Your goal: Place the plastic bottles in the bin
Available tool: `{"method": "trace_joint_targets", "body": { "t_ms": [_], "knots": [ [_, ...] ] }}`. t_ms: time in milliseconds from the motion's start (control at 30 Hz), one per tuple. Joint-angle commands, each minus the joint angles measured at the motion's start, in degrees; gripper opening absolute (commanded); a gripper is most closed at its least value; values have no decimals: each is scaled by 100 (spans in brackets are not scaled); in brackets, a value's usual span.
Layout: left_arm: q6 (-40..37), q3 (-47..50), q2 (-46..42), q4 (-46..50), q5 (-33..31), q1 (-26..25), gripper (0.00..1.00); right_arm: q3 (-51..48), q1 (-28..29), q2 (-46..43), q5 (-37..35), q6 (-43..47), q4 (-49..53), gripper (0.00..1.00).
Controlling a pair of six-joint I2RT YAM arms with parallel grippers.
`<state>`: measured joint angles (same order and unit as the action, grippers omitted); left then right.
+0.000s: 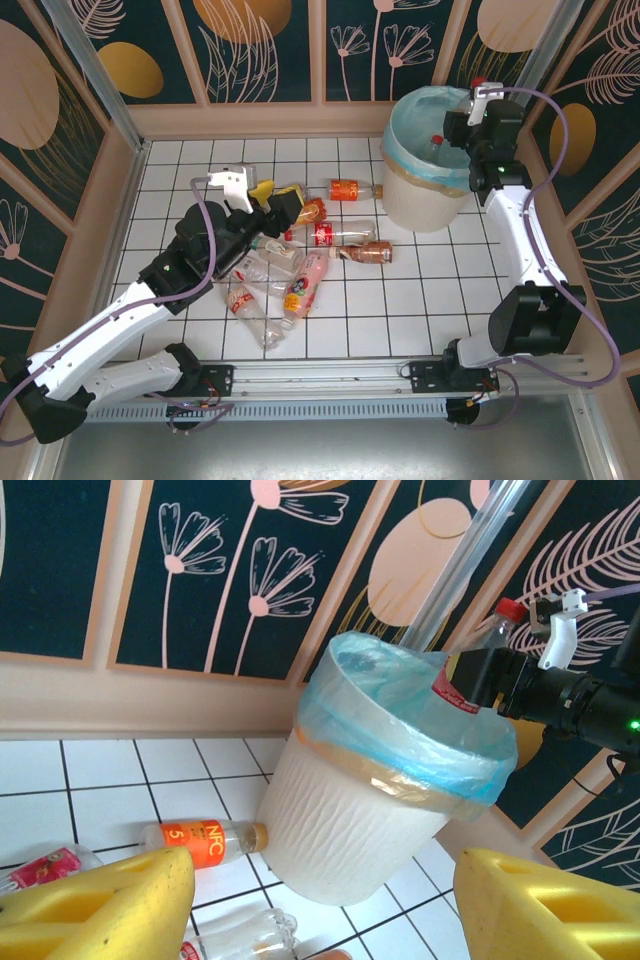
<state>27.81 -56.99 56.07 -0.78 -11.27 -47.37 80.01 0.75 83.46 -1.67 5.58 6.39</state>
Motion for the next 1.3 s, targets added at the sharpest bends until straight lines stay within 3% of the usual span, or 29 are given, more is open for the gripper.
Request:
{"method": "trace_joint_targets", "body": {
  "t_ms": [0, 267, 867, 1033, 1167, 1267],
  "knots": [
    [132, 98, -158, -41, -170, -17, 69, -145, -84, 22, 54, -90, -639, 59],
    [198, 92, -246, -28, -384, -23, 70, -35, -102, 19, 53, -189, -535, 77],
    [193, 95, -261, 227, -720, -16, 71, 584, -111, -29, 56, -287, -16, 74],
    [440, -206, -129, 1035, -959, -17, 70, 1085, -50, -87, 618, -660, 560, 74],
    [914, -359, -22, 2010, -1290, -13, 70, 1291, 418, -373, 677, -881, 908, 73],
    [1433, -157, -100, 2434, -1330, -17, 70, 1124, 1263, -695, 399, -739, 952, 73]
  ]
}}
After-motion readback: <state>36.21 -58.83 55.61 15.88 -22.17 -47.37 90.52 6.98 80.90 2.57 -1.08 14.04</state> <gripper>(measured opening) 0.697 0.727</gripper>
